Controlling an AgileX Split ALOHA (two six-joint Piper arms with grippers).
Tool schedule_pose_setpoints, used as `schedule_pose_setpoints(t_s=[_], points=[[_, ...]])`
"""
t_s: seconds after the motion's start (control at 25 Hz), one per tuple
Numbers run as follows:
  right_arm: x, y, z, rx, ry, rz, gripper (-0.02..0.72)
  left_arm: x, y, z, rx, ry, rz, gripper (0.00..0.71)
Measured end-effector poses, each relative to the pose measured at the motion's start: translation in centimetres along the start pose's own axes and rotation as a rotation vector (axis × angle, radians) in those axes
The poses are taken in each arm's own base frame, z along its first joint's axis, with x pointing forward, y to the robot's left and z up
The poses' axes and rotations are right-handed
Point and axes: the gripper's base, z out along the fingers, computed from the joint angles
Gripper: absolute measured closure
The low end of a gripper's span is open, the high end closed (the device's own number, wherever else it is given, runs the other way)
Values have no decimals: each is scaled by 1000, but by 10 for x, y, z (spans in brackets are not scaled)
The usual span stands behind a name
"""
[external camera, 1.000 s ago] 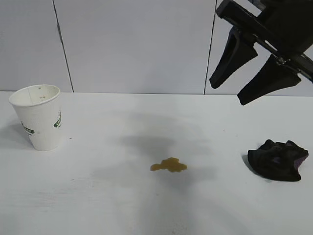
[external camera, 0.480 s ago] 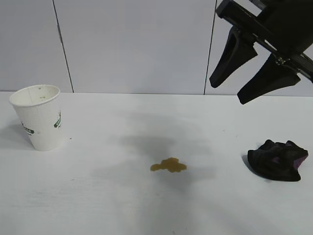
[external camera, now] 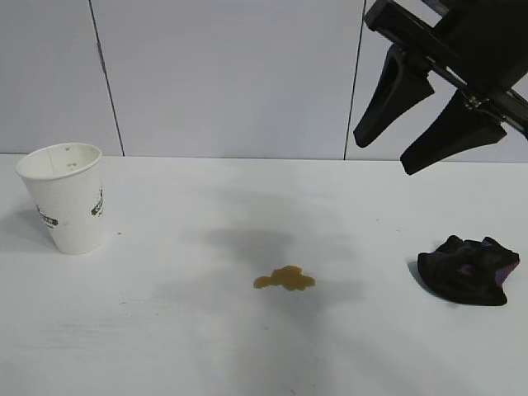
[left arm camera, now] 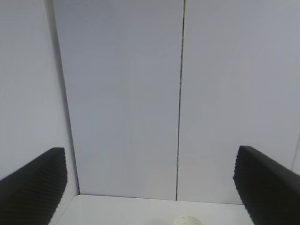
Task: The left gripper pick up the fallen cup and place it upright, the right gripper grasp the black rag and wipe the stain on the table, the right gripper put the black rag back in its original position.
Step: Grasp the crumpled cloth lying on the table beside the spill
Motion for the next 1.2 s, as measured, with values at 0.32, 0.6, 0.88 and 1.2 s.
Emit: schedule_pose_setpoints(t_s=[0.32, 0.6, 0.88, 1.2], points=[[0, 0, 0, 1, 0, -17, 333, 118, -2, 42, 18, 294, -28, 16], [0, -1, 0, 13, 3, -33, 333, 191, 0, 95, 39, 584, -33, 16], [3, -4, 0, 38, 31, -99, 333, 223, 3, 114, 20, 650, -22, 16], [1, -26, 12, 215, 104, -189, 333, 228, 6, 119, -10, 635, -3, 16]])
